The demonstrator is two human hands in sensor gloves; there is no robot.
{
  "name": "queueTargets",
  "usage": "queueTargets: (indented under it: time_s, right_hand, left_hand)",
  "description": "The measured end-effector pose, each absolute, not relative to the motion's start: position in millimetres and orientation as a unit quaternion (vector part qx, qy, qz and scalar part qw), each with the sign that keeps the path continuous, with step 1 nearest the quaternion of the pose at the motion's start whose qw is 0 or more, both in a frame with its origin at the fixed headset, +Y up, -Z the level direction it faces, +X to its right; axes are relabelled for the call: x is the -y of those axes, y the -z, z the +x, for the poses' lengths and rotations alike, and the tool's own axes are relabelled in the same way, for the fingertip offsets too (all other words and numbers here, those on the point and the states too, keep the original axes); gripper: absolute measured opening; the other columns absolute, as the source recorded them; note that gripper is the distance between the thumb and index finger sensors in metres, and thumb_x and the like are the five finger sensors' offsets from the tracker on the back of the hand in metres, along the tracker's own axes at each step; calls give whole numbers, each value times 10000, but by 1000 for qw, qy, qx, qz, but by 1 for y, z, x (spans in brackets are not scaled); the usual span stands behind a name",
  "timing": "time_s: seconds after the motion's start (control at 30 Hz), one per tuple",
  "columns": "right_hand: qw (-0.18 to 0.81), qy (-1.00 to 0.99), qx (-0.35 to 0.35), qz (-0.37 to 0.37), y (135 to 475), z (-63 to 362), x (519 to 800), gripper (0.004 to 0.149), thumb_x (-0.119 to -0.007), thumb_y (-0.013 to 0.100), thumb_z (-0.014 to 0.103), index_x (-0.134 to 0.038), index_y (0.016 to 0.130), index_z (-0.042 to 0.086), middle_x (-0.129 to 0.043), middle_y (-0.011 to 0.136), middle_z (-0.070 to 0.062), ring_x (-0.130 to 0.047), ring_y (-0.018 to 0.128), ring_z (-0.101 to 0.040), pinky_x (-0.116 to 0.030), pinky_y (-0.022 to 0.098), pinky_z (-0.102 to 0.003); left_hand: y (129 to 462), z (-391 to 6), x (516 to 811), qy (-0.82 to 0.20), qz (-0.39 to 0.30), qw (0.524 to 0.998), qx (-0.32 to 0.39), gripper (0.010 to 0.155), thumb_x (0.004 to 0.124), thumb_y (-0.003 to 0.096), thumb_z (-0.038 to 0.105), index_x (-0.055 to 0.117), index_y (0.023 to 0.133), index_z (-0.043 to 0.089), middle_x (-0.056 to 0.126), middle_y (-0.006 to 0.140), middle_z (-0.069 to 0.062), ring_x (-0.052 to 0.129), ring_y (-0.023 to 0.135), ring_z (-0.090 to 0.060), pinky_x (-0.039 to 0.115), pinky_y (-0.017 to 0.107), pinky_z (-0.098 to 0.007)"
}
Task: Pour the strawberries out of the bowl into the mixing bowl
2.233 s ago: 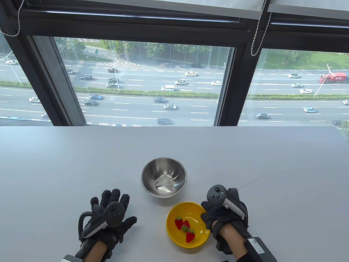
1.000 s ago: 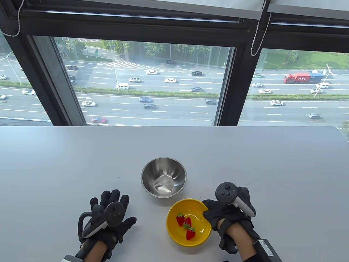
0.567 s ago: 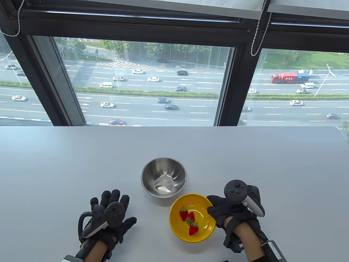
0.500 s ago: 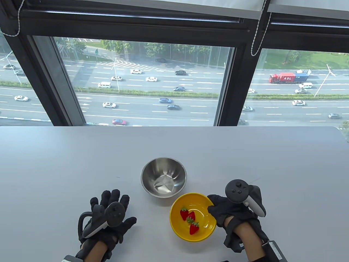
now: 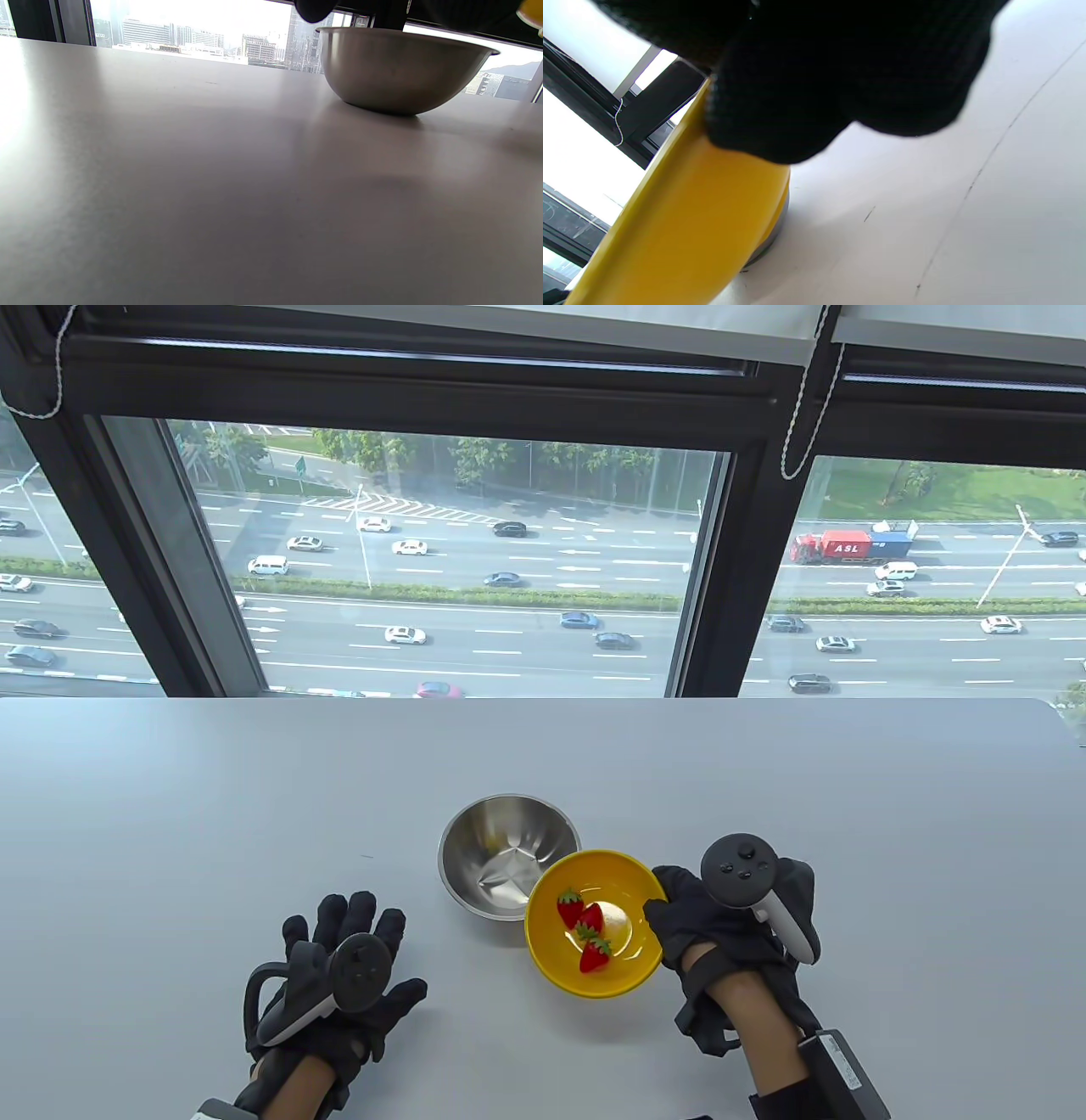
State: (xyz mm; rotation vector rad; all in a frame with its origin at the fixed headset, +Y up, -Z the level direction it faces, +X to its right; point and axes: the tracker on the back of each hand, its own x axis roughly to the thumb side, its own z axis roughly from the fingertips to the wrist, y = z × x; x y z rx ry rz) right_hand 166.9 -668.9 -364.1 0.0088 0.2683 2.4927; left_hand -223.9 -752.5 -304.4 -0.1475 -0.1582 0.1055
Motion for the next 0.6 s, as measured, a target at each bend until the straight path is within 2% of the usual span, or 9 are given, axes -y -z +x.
queueTargets:
  time_s: [0.3, 0.6]
  right_hand:
    - [366, -927, -46, -61, 386, 153, 657, 581, -857, 424, 419, -601, 893, 190, -844, 679, 5, -1093, 239, -38, -976, 173, -267]
    - [399, -911, -29, -102, 398, 139, 665, 575, -853, 427, 429, -562, 873, 213, -806, 697, 29, -1105, 293, -66, -982, 208, -283]
  left_hand:
    - [305, -224, 752, -53, -69, 993, 83, 876, 641, 390, 707, 360, 1110, 295, 161, 1209, -81, 145, 1111, -450, 101, 681, -730]
    - [305, -224, 752, -58, -66, 993, 84, 876, 639, 389, 709, 362, 1110, 295, 188, 1206, -81, 146, 1111, -451, 101, 680, -730]
